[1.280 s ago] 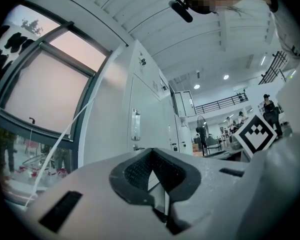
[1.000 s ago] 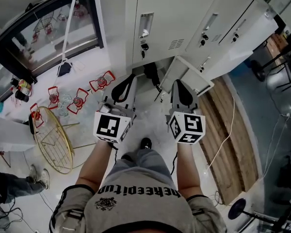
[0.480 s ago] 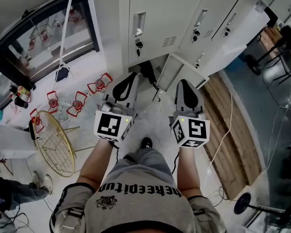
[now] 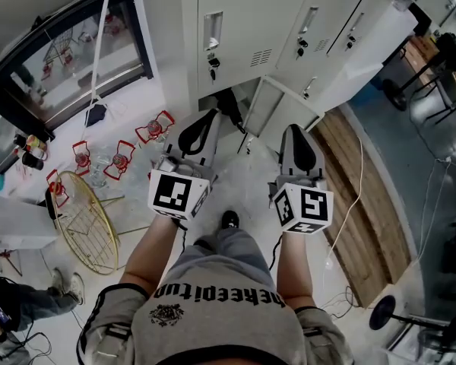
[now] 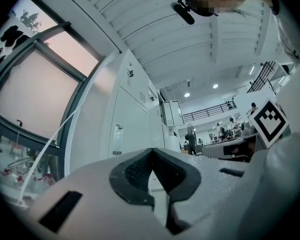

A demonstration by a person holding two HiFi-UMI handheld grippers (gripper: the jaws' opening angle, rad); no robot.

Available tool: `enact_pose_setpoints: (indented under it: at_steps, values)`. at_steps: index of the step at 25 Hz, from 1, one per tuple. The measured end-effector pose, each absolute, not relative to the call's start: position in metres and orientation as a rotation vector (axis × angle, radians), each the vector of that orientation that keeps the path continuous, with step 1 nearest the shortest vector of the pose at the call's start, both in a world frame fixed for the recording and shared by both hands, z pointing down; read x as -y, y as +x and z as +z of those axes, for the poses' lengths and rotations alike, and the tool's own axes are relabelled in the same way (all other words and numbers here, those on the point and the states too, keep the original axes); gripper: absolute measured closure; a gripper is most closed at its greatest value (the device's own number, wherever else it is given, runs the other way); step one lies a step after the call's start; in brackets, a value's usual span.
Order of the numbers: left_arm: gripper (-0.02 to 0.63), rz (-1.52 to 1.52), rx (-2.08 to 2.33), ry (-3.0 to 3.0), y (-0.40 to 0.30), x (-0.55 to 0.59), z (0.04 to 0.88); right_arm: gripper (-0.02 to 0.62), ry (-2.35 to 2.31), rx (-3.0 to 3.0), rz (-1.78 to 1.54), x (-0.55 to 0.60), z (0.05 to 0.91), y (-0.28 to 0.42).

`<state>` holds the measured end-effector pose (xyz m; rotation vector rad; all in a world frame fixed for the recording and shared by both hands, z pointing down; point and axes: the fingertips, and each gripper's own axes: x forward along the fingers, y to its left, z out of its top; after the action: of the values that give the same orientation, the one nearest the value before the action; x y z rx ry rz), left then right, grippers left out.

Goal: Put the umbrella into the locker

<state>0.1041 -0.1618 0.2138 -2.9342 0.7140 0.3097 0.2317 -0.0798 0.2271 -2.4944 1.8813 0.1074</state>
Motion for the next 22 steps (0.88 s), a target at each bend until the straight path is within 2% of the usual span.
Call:
enact_pose_setpoints:
  at_steps: [22]
  values:
    - [0.603, 0.313, -0.774, -2.929, 0.085, 0.146, 0.218, 0.592, -2.47, -1.874, 0.115, 0.06, 0.226, 0.215]
